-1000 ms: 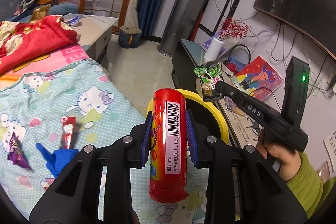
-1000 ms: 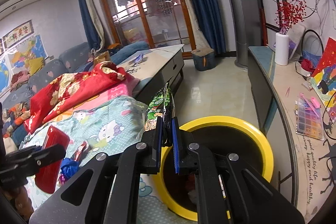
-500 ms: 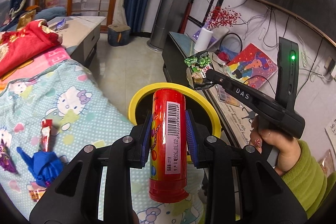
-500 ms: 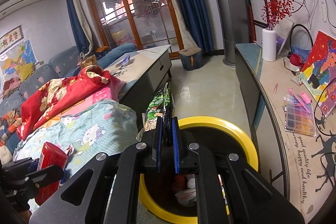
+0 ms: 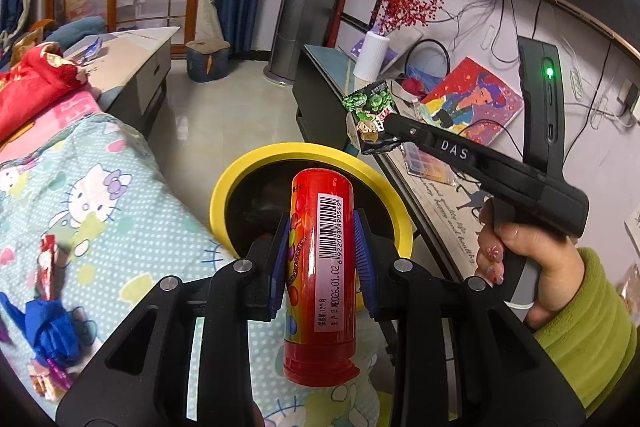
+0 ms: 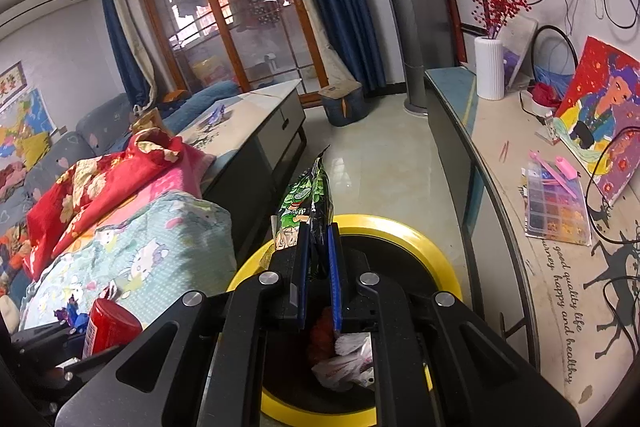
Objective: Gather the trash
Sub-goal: 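Carry the red can and green packet over the yellow-rimmed bin, then open both tools to drop the red can and green packet into the bin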
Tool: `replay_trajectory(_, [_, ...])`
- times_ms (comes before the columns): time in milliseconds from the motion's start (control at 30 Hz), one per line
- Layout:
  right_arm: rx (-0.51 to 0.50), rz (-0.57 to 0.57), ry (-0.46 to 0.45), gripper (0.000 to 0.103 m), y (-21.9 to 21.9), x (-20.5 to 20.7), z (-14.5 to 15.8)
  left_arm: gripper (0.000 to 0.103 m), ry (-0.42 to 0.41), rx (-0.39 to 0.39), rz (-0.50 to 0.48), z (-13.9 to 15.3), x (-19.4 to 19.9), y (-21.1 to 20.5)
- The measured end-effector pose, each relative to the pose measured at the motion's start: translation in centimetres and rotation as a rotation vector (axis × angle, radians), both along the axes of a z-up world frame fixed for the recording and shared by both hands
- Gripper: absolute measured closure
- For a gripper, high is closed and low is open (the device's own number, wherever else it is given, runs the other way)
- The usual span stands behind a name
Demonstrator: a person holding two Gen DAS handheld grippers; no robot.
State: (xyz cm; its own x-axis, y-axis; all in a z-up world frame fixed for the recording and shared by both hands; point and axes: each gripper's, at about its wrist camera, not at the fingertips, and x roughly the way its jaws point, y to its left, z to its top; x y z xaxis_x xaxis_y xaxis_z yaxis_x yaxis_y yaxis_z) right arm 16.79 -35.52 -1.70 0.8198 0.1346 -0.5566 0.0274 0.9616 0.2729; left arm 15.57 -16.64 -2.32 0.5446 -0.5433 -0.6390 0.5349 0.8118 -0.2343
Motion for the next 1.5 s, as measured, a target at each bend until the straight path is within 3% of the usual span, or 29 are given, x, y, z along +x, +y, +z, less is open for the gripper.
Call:
replay_trajectory(700, [0.031,-0.007,0.082,0.094,-2.5,1.0,-2.7,0.080,0.040,0.060,-0.060,-3.8,1.6,-3.7])
replay_trajectory(1133, [0.016,-0.002,0.070,0.086,-2.3,1.1,-2.7,0.079,0.066,0.058,-0.036,-5.2,3.4,-4.5])
replay_trajectory(1167, [0.017,-0.005,0.069,0.082,-2.4,1.1,-2.6,0.075,0.065,0.059,-0.033,-5.2,3.4,-4.6])
replay_trajectory(1267, [0.016,-0.016,0.059,0.070,-2.5,1.0,-2.5,0.050,0.063,0.049,-0.018,-5.0,3.7,-4.4])
replay_trajectory(1333, [0.014,-0.016,0.055,0.069,-2.5,0.9,-2.3,0.038,0.059,0.036,-0.001,-4.7,3.7,-4.0])
replay_trajectory(1400, [0.008,-0.018,0.051,0.062,-2.4,0.9,-2.2,0.021,0.060,0.027,0.014,-4.5,3.7,-3.6])
replay_trajectory(1500, [-0.002,-0.018,0.042,0.056,-2.2,0.8,-1.9,0.011,0.057,0.008,0.046,-4.0,3.6,-2.7])
